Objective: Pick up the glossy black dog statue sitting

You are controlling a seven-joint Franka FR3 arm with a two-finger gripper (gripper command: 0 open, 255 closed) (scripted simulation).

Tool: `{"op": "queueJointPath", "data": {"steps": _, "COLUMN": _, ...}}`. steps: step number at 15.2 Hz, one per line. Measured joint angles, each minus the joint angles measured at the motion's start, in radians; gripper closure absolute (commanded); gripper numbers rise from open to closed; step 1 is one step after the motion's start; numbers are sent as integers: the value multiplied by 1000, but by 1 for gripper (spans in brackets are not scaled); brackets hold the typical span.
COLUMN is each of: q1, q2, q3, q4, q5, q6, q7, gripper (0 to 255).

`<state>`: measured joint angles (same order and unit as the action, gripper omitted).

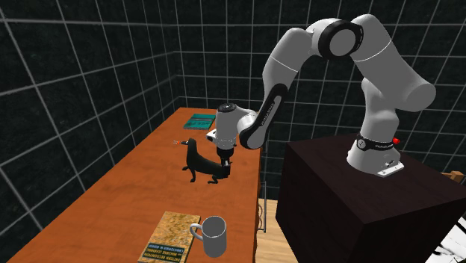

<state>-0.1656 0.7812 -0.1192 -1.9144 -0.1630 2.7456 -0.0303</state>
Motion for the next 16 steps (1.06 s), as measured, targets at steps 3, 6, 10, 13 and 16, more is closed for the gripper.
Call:
{"op": "queueJointPath", "data": {"steps": 3, "q1": 0, "q2": -25, "q3": 0, "q4": -12, "q5": 0, "q6": -13, "q7": -2, "gripper": 255}}
{"op": "queueJointPath", "data": {"steps": 6, "q1": 1, "q2": -63, "q3": 0, "q4": -27, "q5": 0, "q6": -35, "q7": -6, "gripper": 255}}
{"op": "queueJointPath", "data": {"steps": 10, "q1": 1, "q2": -111, "q3": 0, "q4": -43, "q5": 0, "q6": -67, "q7": -12, "gripper": 255}}
{"op": "queueJointPath", "data": {"steps": 13, "q1": 0, "q2": -145, "q3": 0, "q4": -53, "q5": 1, "q6": -91, "q7": -18, "gripper": 255}}
{"op": "queueJointPath", "data": {"steps": 16, "q1": 1, "q2": -177, "q3": 1, "q4": -61, "q5": 1, "q6": -115, "q7": -20, "gripper": 255}}
